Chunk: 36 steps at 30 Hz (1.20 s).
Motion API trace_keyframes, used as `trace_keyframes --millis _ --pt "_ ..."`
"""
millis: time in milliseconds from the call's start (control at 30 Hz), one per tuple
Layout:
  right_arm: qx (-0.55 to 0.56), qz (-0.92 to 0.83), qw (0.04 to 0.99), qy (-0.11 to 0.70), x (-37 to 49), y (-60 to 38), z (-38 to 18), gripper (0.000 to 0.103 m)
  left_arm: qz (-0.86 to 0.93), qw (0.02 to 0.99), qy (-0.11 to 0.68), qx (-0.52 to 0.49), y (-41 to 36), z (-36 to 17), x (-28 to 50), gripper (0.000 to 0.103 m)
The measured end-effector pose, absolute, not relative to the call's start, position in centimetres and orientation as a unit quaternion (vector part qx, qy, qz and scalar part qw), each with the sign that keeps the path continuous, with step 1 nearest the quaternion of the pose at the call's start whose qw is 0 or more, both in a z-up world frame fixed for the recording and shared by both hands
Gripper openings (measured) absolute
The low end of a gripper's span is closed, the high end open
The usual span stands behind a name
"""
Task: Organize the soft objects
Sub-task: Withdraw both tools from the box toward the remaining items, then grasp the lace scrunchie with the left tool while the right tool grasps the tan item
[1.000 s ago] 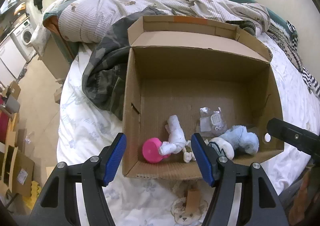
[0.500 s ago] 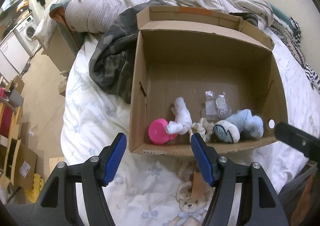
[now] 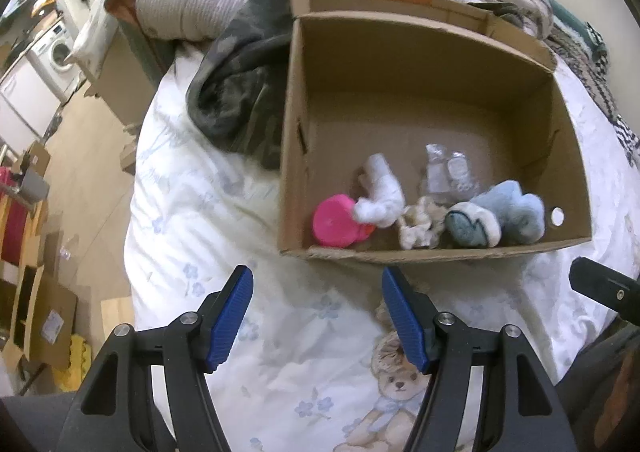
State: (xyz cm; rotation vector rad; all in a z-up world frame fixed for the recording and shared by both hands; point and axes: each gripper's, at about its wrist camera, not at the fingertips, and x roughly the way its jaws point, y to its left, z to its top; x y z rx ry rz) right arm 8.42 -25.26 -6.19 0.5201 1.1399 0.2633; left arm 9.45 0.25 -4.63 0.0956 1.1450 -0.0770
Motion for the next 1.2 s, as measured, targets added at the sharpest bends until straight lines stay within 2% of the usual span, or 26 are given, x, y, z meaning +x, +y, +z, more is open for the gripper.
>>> trace_keyframes --millis 167,467,600,667,733,833,1200 --pt "0.249 0.131 0.782 0.556 8.8 -24.4 -7.6 0.084 -0.020 0.836 0.548 0.028 1.5 -5.0 9.5 0.064" --pt "0.159 0.172 0.747 0.622 9.9 -17.9 -11.3 0.083 -0.027 0.832 0.554 0.022 1.7 -5.1 9.9 0.064" --pt "0.147 0.191 0.728 0.641 10.8 -15.1 -13.1 0.050 -0.022 0.830 0.557 0.026 1.9 -5.5 9.9 0.064" --pt "0.140 0.193 0.723 0.649 11.0 -14.2 -13.9 0.041 -0.020 0.828 0.560 0.024 2.3 -5.7 9.8 0.064" --pt "0.132 0.189 0.728 0.645 10.9 -13.9 -14.0 0.025 -0.019 0.824 0.565 0.025 2.6 -6.0 9.8 0.064" --pt "0.133 0.197 0.730 0.641 10.7 -14.0 -13.6 0.010 -0.020 0.817 0.576 0.020 2.7 -6.6 9.8 0.064" --pt "0.210 0.162 0.764 0.588 8.7 -20.0 -9.1 0.010 -0.070 0.771 0.632 0.022 -1.9 -10.4 9.6 0.064"
